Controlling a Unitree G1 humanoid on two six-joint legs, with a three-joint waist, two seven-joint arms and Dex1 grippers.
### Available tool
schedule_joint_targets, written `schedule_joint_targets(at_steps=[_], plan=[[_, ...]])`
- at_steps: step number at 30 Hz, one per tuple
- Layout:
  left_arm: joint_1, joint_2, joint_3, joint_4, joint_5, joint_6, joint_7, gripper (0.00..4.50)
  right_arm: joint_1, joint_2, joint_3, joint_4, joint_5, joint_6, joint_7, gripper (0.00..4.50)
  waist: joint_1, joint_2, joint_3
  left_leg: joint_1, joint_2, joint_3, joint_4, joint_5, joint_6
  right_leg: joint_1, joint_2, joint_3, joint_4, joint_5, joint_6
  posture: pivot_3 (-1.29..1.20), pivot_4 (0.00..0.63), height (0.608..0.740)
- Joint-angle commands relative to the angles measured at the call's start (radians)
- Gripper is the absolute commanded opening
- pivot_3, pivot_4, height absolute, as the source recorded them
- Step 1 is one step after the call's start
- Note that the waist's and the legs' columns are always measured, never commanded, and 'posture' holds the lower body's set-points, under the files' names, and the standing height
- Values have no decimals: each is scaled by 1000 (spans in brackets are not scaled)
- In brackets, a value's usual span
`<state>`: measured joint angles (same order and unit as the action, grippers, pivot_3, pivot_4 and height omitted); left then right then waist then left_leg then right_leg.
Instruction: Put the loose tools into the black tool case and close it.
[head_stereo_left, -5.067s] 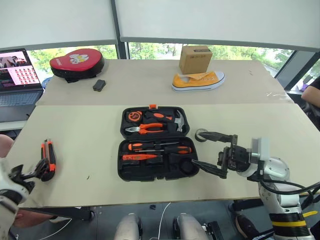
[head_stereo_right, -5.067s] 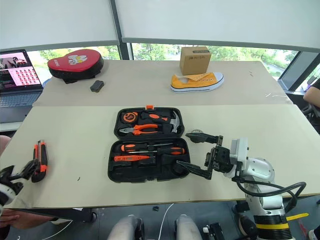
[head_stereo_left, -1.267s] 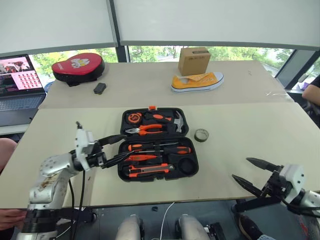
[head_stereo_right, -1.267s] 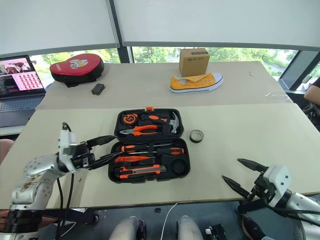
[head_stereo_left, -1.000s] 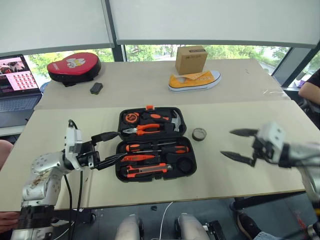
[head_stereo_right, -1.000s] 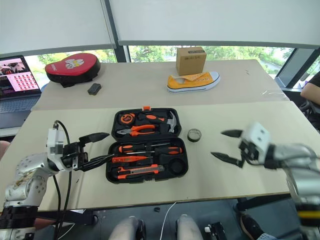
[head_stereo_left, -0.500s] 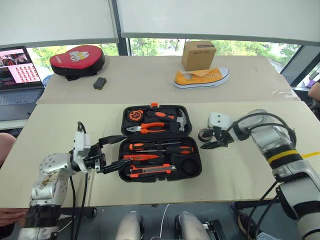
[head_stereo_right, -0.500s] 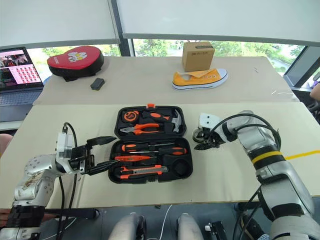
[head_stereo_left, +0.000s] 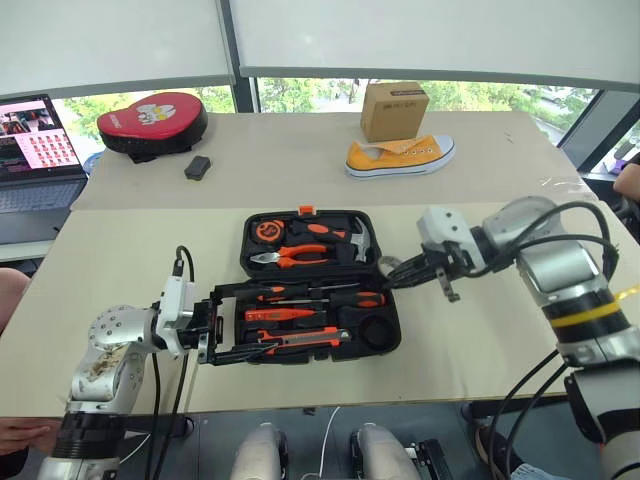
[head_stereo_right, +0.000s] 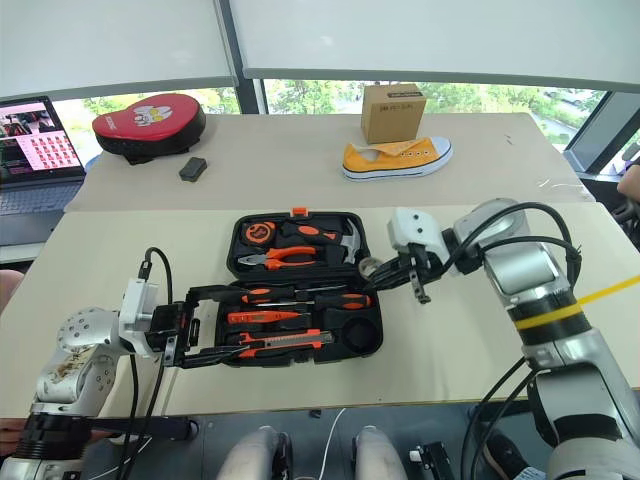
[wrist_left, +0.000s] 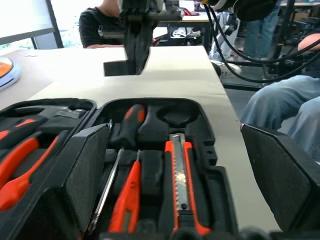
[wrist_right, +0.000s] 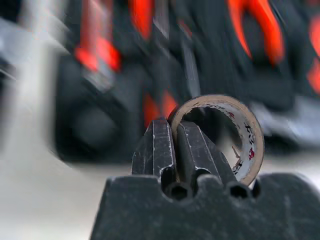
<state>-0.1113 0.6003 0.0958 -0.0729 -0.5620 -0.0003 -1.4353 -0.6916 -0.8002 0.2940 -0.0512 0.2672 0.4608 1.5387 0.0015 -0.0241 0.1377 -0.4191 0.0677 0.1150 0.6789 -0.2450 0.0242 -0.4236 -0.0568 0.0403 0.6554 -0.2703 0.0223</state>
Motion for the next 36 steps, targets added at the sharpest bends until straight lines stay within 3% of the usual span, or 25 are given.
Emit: schedule_joint_targets(at_steps=[1, 6, 10, 15, 23, 25, 29, 30, 32, 36], plan=[[13, 9, -2, -34, -6, -16, -2, 4500, 58, -21, 10, -176, 62, 143, -26, 36, 1, 0, 0, 0, 0, 0, 0, 0, 0, 0, 0, 0, 0, 0, 0, 0, 150, 740], [15, 8, 0, -39, 3, -27, 9, 4500, 100, -50, 71, -187, -27, 146, -85, 36, 3, 0, 0, 0, -1, -1, 3, 0, 0, 1, -1, 0, 2, 0, 0, 0, 150, 740], [4, 16, 5, -32, 6, -20, 20, 4500, 110, -35, 92, -209, -2, 213, -104, 36, 4, 0, 0, 1, -1, -1, 3, 0, 0, 1, 0, 0, 2, 0, 0, 0, 150, 740], [1, 30, 7, -27, 22, -18, 42, 4500, 102, -32, 140, -151, -97, 154, -157, 36, 3, 0, 0, 1, -1, -1, 3, 0, 0, 0, 0, 1, 2, 0, 0, 0, 150, 740], [34, 72, 33, -51, 69, 24, 160, 4500, 84, -74, 120, -199, -26, 128, -46, 2627, 10, 0, 0, 1, -1, 0, 3, 0, 0, 1, 0, 0, 2, 0, 0, 0, 150, 740], [44, 93, 59, -51, 84, 52, 216, 4500, 79, -49, 1, -180, 91, 128, -27, 3357, 9, 0, 0, 1, -1, -1, 3, 0, 0, 1, 0, 0, 2, 0, 0, 0, 150, 740], [28, 103, 115, 5, 67, 170, 340, 4500, 95, -55, -145, -82, 178, 61, -7, 3357, 8, -1, 0, 1, -1, -2, 3, 0, 0, 1, 0, 0, 2, 0, 0, 0, 150, 740], [8, 98, 128, 35, 79, 206, 395, 3983, 106, -43, -175, -36, 178, 41, -35, 3378, 9, -1, 0, 3, -1, -2, 3, 0, 0, 2, 0, 0, 2, 0, 0, 0, 150, 740], [-18, 88, 138, 71, 100, 237, 462, 3459, 122, -13, -219, 47, 167, 5, -95, 3378, 11, -3, 0, 4, -1, -2, 2, 0, 0, 4, 0, 0, 2, 0, 0, 0, 150, 740], [-14, 82, 124, 38, 92, 248, 469, 2019, 165, -8, -212, 153, 52, -176, -148, 2359, 10, -4, 0, 4, -2, 0, 2, 0, 0, 3, -1, 1, 2, 0, 0, 0, 150, 740]])
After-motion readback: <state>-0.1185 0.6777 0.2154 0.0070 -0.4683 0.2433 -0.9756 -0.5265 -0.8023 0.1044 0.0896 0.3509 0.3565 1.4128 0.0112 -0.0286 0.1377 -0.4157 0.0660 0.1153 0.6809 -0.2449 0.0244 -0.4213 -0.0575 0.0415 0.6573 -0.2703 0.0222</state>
